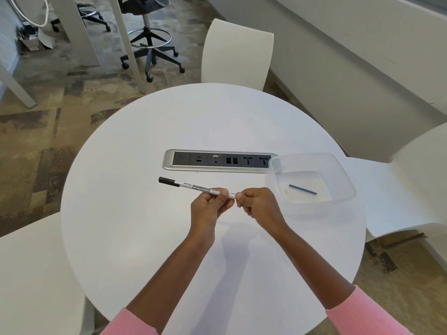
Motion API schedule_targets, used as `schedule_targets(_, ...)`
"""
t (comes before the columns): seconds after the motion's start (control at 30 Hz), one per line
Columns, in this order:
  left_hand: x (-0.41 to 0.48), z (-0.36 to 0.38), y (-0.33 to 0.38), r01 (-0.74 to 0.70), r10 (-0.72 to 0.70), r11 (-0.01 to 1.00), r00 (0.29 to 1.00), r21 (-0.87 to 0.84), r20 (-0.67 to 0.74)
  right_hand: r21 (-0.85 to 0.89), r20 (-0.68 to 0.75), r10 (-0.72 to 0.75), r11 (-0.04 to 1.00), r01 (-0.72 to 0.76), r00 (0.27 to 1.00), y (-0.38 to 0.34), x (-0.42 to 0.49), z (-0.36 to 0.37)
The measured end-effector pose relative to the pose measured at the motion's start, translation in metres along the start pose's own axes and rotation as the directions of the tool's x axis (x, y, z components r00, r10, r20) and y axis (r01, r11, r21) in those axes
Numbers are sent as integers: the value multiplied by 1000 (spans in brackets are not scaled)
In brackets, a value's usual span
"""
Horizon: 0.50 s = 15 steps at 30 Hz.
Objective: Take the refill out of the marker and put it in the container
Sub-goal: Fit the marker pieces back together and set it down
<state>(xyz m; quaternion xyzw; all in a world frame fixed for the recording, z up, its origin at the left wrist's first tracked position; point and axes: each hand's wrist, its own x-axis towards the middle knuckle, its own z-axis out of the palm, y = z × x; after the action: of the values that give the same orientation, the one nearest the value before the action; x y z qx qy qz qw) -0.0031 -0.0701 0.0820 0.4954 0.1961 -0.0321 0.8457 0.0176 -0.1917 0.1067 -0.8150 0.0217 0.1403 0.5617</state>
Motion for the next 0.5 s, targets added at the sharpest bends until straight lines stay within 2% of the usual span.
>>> schedule_targets(0.1,0,-1,-1,-16,15,999,1000,51,16,177,180,249,944,-280,952,-2,6,-6)
schedule_targets(0.17,0,0,0,-14,14,999,1000,47,-1,230,251,299,905,-357,921,-3,7,-7)
schedule_targets(0.23,1,0,2,-12,13,1000,1000,16,-23,272,229,239,915,-297,944,-1,5,-3)
schedule_targets(0.3,3,0,5,-7,6,999,999,-32,-48,245,110,141,956,-164,984,2,1,4)
schedule_targets(0.33,3,0,6,-2,-2,998,998,-56,-64,160,22,71,984,-74,997,5,-2,6)
schedule_targets(0.4,5,-2,9,13,-22,995,996,-103,-83,-163,-110,-137,979,119,984,12,-7,6)
schedule_targets(0.43,5,-3,10,22,-33,992,996,-120,-85,-304,-117,-234,934,190,965,17,-9,6)
schedule_targets(0.5,6,-3,11,33,-46,989,995,-143,-87,-405,-102,-322,878,256,941,22,-11,5)
